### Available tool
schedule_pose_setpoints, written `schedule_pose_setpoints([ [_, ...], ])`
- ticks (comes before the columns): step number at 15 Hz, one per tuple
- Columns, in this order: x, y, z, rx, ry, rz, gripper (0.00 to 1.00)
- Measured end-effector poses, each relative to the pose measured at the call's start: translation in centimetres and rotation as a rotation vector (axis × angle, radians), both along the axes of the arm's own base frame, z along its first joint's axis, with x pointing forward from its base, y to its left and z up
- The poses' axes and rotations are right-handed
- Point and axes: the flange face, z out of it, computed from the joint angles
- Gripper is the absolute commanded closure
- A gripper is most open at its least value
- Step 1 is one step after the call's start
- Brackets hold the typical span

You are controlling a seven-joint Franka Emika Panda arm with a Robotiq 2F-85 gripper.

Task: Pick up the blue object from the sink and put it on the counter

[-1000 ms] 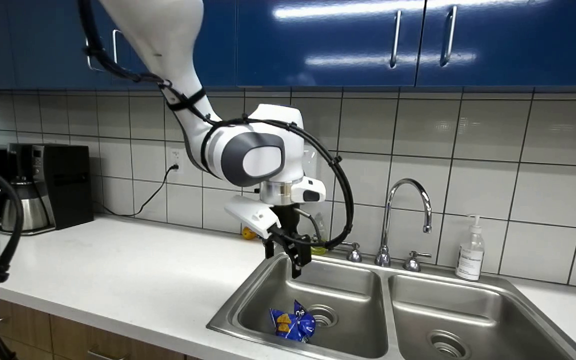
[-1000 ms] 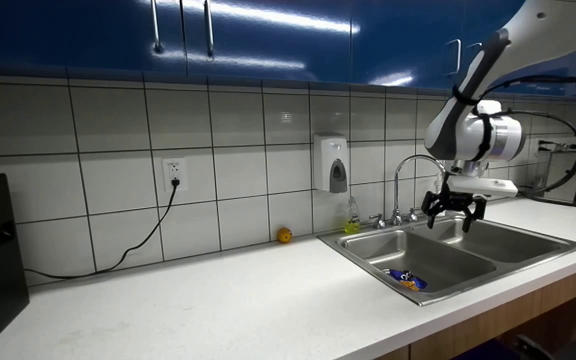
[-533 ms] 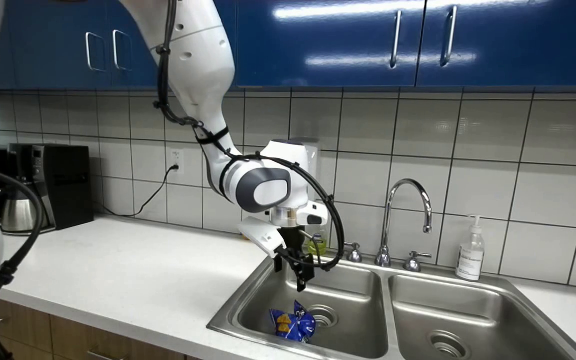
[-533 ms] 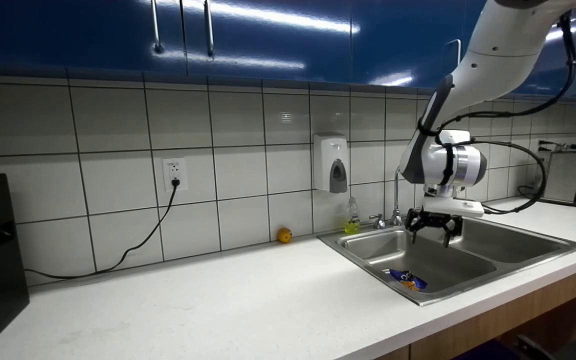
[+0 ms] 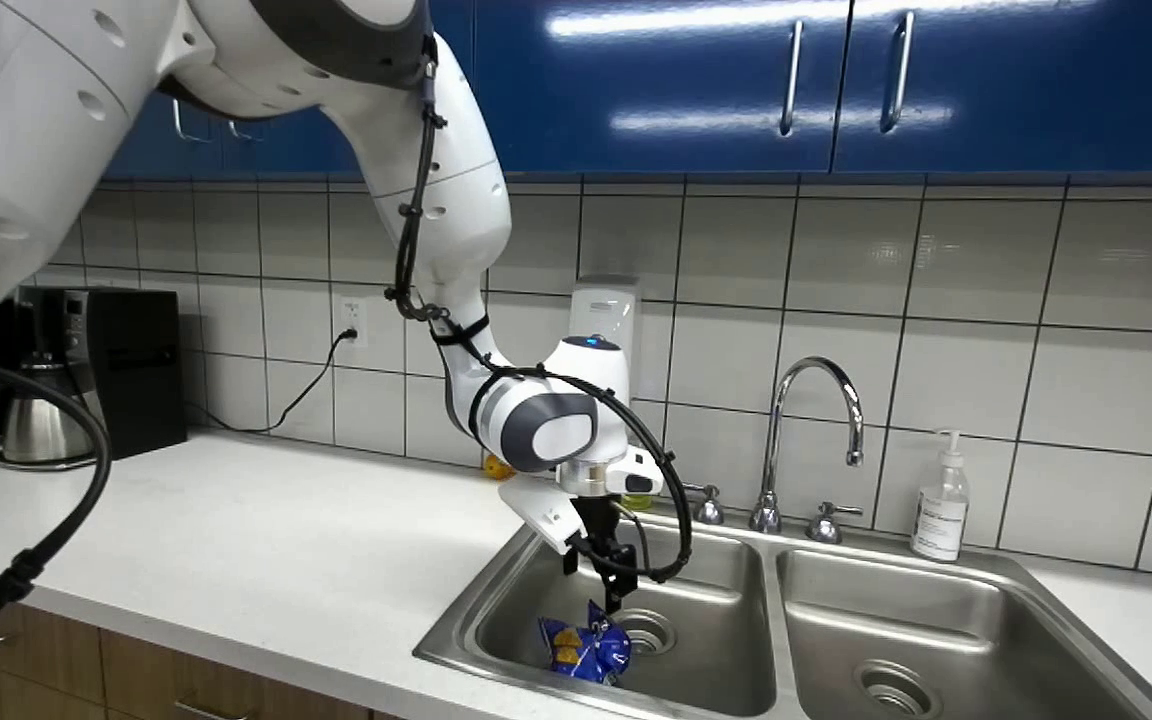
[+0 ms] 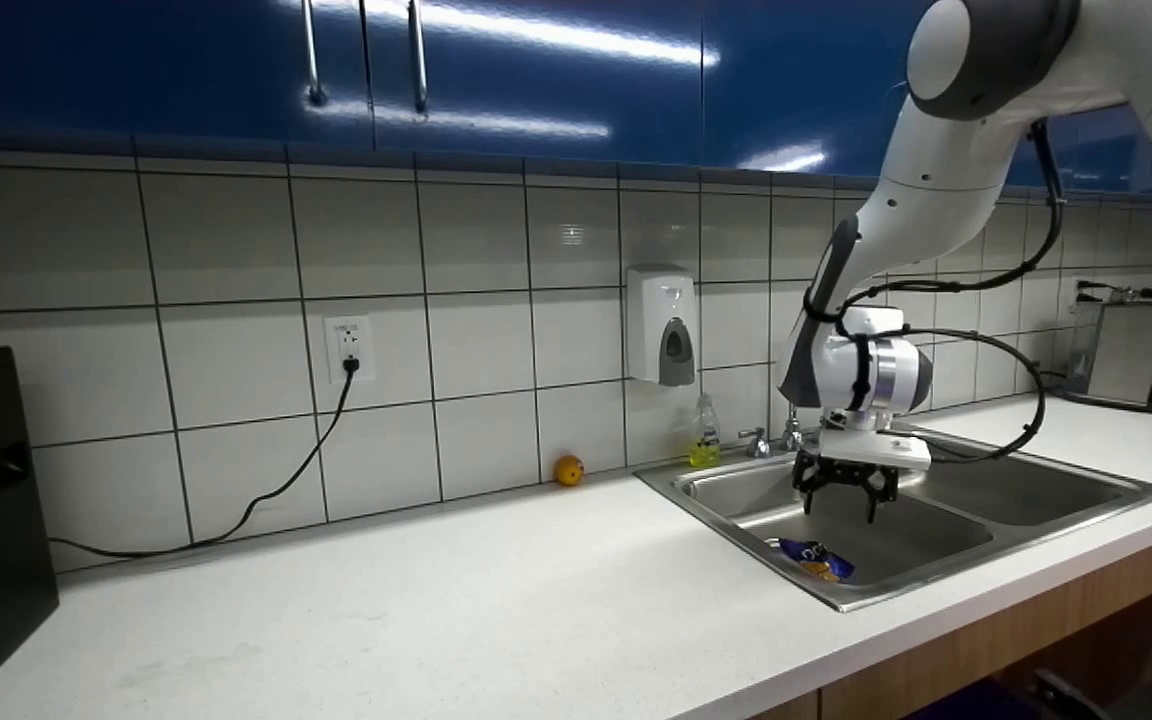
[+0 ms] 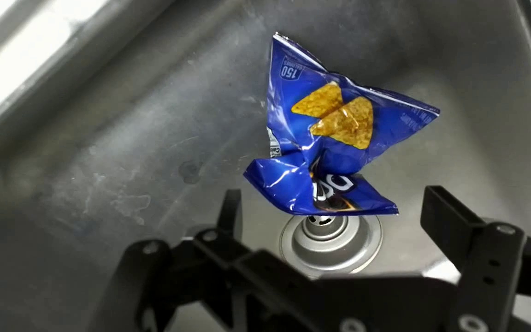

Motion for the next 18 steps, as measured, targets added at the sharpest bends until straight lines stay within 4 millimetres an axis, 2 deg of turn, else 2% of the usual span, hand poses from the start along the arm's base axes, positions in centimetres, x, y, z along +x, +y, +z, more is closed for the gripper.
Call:
schedule_pose_setpoints([
  [6,2.0,-0.7,-3.5,-0.007,0.006,-0.032,0.00],
  [18,3.9,-0.5,-7.5,-0.015,0.011,-0.051,0.00],
])
